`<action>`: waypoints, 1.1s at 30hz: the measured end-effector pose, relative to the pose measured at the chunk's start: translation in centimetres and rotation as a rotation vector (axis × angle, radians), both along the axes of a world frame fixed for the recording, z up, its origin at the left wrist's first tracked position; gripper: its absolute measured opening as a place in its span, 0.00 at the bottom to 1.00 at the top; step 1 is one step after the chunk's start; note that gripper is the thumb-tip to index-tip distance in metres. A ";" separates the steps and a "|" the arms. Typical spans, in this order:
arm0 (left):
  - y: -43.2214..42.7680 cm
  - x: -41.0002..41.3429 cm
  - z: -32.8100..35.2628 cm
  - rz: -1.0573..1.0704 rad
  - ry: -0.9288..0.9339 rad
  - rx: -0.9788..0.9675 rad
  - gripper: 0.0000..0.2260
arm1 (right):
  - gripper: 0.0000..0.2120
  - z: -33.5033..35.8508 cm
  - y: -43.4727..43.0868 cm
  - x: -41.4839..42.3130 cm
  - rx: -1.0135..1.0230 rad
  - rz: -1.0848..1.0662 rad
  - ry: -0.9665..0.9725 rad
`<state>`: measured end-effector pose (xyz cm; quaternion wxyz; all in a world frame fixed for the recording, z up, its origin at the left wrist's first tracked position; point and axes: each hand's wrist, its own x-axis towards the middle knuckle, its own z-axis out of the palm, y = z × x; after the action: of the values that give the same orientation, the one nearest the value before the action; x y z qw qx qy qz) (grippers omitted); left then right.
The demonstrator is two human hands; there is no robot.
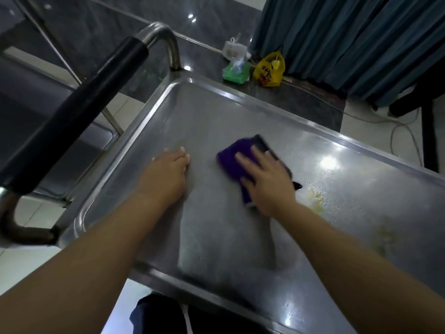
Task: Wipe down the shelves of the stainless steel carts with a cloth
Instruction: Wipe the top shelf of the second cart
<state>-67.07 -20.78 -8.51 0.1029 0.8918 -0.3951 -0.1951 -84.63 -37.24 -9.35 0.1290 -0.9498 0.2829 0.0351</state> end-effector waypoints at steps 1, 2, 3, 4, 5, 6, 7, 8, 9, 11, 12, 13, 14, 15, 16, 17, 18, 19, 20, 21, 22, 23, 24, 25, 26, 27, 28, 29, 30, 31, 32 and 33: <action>-0.4 0.0 -0.1 -0.003 0.008 0.002 0.18 | 0.25 0.1 -2.0 0.6 0.009 -0.134 0.009; -0.8 0.0 -0.2 -0.012 0.010 0.004 0.18 | 0.26 0.2 -3.8 1.4 0.026 -0.257 0.024; -1.2 0.0 -0.3 -0.022 0.006 0.003 0.18 | 0.26 0.1 -4.9 2.5 0.045 -0.355 0.039; -1.6 0.0 -0.3 -0.023 0.001 0.001 0.17 | 0.26 0.0 -5.4 3.7 0.059 -0.415 0.052; -1.9 0.0 -0.3 -0.015 -0.008 -0.001 0.17 | 0.26 -0.2 -5.3 5.0 0.069 -0.432 0.056; -2.1 -0.1 -0.1 -0.006 -0.022 -0.002 0.17 | 0.26 -0.4 -4.7 6.1 0.076 -0.401 0.048; -2.1 -0.3 0.0 0.001 -0.040 -0.002 0.16 | 0.26 -0.6 -4.0 7.0 0.071 -0.323 0.031; -2.1 -0.5 0.2 0.005 -0.055 0.002 0.16 | 0.26 -0.7 -3.3 7.4 0.052 -0.210 0.014; -1.9 -0.7 0.3 0.012 -0.063 0.006 0.16 | 0.26 -0.7 -3.0 7.4 0.030 -0.090 0.003; -1.6 -0.8 0.4 0.034 -0.064 -0.002 0.16 | 0.25 -0.5 -4.6 7.0 -0.010 0.045 0.000; -1.4 -0.8 0.4 0.042 -0.065 -0.013 0.16 | 0.25 -0.4 -6.1 6.8 -0.040 0.028 0.004; -1.4 -0.8 0.4 0.042 -0.066 -0.024 0.16 | 0.25 -0.4 -7.7 6.6 -0.064 -0.040 0.015; -1.5 -0.7 0.3 0.035 -0.066 -0.032 0.16 | 0.26 -0.2 -9.3 6.7 -0.053 -0.149 0.024; -1.7 -0.7 0.3 0.030 -0.061 -0.031 0.16 | 0.27 -0.1 -10.6 7.1 -0.009 -0.275 0.028; -2.0 -0.7 0.3 0.031 -0.054 -0.025 0.16 | 0.27 0.0 -11.4 7.8 0.032 -0.380 0.029; -2.2 -0.7 0.3 0.035 -0.049 -0.016 0.16 | 0.27 0.0 -11.5 8.7 0.037 -0.435 0.038; -2.5 -0.7 0.3 0.040 -0.050 -0.007 0.16 | 0.27 -0.1 -10.9 9.9 0.016 -0.426 0.047; -2.6 -0.7 0.3 0.046 -0.057 -0.002 0.16 | 0.27 -0.2 -10.0 11.0 0.006 -0.355 0.044; -2.6 -0.8 0.3 0.051 -0.067 -0.003 0.16 | 0.27 -0.2 -8.8 12.1 0.019 -0.236 0.028; -2.5 -0.9 0.2 0.055 -0.076 -0.007 0.15 | 0.26 -0.3 -7.7 13.0 0.046 -0.093 0.011; -2.4 -0.9 0.2 0.058 -0.082 -0.013 0.15 | 0.26 -0.4 -6.8 13.5 0.073 0.042 0.001; -2.2 -0.9 0.2 0.057 -0.086 -0.018 0.15 | 0.26 -0.5 -6.5 13.7 0.094 0.142 0.003; -2.2 -0.9 0.2 0.055 -0.091 -0.022 0.15 | 0.26 -0.5 -6.9 13.7 0.098 0.181 0.004; -2.2 -0.8 0.2 0.055 -0.092 -0.025 0.15 | 0.26 -0.4 -7.8 13.4 0.082 0.146 -0.001; -2.3 -0.8 0.2 0.056 -0.087 -0.025 0.16 | 0.26 -0.3 -9.0 12.9 0.054 0.059 -0.009; -2.4 -0.8 0.2 0.060 -0.079 -0.023 0.16 | 0.26 -0.2 -10.3 11.9 0.027 -0.057 -0.015; -2.6 -0.8 0.3 0.066 -0.072 -0.018 0.16 | 0.26 -0.1 -11.6 10.9 0.016 -0.173 -0.018; -2.7 -0.8 0.3 0.069 -0.069 -0.008 0.17 | 0.26 -0.1 -12.5 9.6 0.021 -0.261 -0.020; -2.9 -0.9 0.3 0.066 -0.071 0.001 0.17 | 0.26 0.0 -12.9 8.4 0.028 -0.314 -0.024; -2.9 -1.0 0.3 0.061 -0.076 0.007 0.17 | 0.26 0.0 -12.9 7.4 0.028 -0.341 -0.024; -3.0 -1.1 0.4 0.057 -0.078 0.011 0.17 | 0.26 -0.1 -12.4 6.5 0.025 -0.352 -0.016; -3.0 -1.2 0.4 0.057 -0.077 0.017 0.17 | 0.26 -0.2 -11.5 5.8 0.021 -0.355 -0.002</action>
<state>-68.27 -23.74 -8.07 0.0856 0.9103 -0.3716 -0.1609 -78.84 -48.73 -9.52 0.1434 -0.8835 0.4457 0.0140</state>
